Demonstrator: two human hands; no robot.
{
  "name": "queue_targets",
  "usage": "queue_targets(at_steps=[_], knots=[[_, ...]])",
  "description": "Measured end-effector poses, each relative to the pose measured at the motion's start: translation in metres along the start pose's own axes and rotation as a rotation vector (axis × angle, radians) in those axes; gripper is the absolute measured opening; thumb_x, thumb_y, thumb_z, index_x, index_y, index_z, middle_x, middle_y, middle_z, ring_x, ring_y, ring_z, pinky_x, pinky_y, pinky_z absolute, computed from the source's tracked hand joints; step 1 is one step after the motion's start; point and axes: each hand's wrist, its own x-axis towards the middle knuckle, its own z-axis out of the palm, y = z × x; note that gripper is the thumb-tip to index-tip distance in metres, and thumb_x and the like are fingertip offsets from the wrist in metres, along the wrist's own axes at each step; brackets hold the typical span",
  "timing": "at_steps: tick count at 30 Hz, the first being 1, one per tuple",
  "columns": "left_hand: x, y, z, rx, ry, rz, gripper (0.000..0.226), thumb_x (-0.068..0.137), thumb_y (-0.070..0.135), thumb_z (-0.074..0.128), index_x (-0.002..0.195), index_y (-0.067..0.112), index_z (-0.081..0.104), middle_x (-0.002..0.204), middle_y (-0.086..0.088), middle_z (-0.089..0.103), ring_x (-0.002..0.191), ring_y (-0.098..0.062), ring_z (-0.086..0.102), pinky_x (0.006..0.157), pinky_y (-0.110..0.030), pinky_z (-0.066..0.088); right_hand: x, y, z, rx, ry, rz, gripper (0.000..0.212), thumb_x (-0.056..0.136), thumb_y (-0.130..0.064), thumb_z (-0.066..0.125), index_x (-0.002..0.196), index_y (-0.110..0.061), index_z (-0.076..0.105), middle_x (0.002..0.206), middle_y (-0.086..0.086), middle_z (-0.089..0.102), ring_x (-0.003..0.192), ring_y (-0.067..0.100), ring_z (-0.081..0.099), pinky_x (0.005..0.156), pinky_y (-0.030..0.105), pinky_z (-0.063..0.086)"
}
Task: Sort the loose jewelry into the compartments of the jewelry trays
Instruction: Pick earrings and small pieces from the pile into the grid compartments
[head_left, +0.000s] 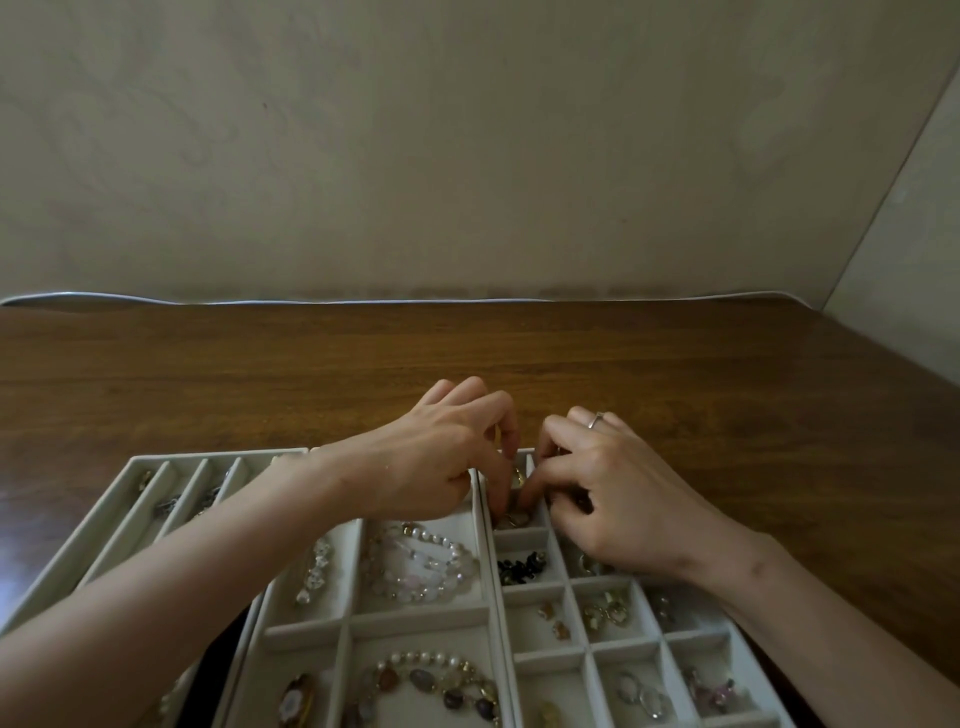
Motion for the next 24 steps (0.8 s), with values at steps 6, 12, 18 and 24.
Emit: queue_targets(at_steps=[6, 12, 18, 24], knots=[[-0.001, -0.005, 0.005, 0.042, 0.110, 0.044, 0.043, 0.064, 0.007, 0.042, 0.082, 0.034, 0.070, 0.106, 0.010, 0.043, 0.098, -0.003, 0.025, 0.082, -0.018, 0.018, 0.002, -0.010, -0.001, -0.035, 0.030, 0.026, 0.019, 0.087, -0.041, 0.058, 0.097, -0.030, 0.070, 0.091, -0.013, 0.044, 0.085, 0.004, 0.028, 0.080, 0.024, 0.019], [0.002, -0.008, 0.009, -0.025, 0.174, 0.005, 0.044, 0.058, 0.004, 0.037, 0.076, 0.027, 0.070, 0.101, 0.010, 0.047, 0.095, -0.006, 0.032, 0.083, -0.018, 0.026, 0.009, -0.019, -0.006, -0.111, -0.052, 0.104, 0.025, 0.087, -0.042, 0.059, 0.103, -0.026, 0.069, 0.110, -0.007, 0.051, 0.111, 0.013, 0.037, 0.105, 0.036, 0.025], [0.002, -0.019, 0.012, -0.133, 0.303, -0.078, 0.042, 0.060, 0.002, 0.035, 0.076, 0.022, 0.068, 0.101, 0.008, 0.054, 0.095, -0.011, 0.039, 0.086, -0.034, 0.038, 0.013, -0.026, -0.007, -0.090, -0.055, 0.108, 0.014, 0.087, -0.034, 0.062, 0.095, -0.026, 0.070, 0.101, -0.009, 0.053, 0.100, 0.009, 0.041, 0.096, 0.032, 0.029], [0.004, -0.021, 0.015, -0.162, 0.347, -0.080, 0.042, 0.062, 0.000, 0.035, 0.074, 0.023, 0.068, 0.097, 0.008, 0.056, 0.092, -0.014, 0.043, 0.078, -0.022, 0.033, 0.014, -0.026, -0.009, 0.002, -0.077, 0.151, 0.008, 0.085, -0.031, 0.064, 0.087, -0.028, 0.071, 0.089, -0.015, 0.051, 0.091, 0.004, 0.043, 0.095, 0.030, 0.032]])
